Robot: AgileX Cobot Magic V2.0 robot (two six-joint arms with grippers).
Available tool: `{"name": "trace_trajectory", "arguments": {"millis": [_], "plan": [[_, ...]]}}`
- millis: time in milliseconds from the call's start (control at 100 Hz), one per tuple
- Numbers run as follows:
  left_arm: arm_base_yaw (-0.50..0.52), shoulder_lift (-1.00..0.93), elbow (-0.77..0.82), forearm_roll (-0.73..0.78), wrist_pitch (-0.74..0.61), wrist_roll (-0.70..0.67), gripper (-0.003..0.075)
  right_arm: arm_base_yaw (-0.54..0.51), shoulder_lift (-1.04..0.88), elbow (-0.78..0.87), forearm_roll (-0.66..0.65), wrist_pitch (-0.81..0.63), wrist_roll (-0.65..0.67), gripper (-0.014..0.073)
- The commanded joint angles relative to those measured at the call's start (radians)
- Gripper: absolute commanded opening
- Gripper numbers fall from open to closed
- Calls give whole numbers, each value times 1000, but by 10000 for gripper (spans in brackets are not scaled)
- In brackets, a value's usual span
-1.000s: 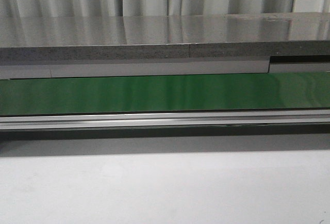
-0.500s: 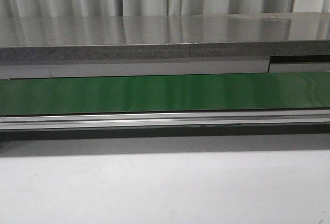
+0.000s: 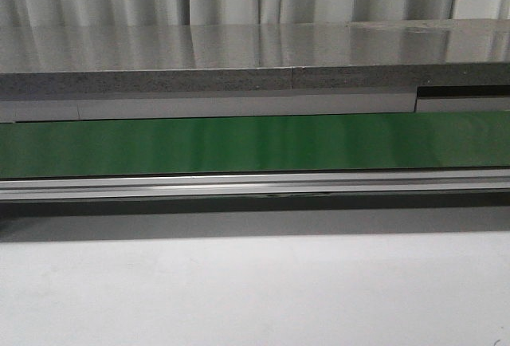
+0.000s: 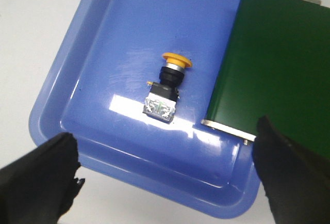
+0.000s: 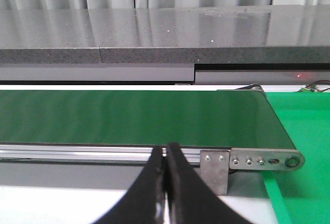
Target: Move button from left to right
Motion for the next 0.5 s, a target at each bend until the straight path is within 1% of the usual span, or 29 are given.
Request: {"name": "trace_trajectory", "arguments": {"millis": [0, 280, 490], "plan": [[10, 82, -80, -13, -35, -10, 659, 2, -18, -15, -12, -80, -2, -68], [10, 327, -178, -11, -30, -10, 659, 2, -18, -15, -12, -80, -2, -68], [12, 424, -199, 7, -37, -10, 659, 2, -18, -15, -12, -80, -2, -68]]}}
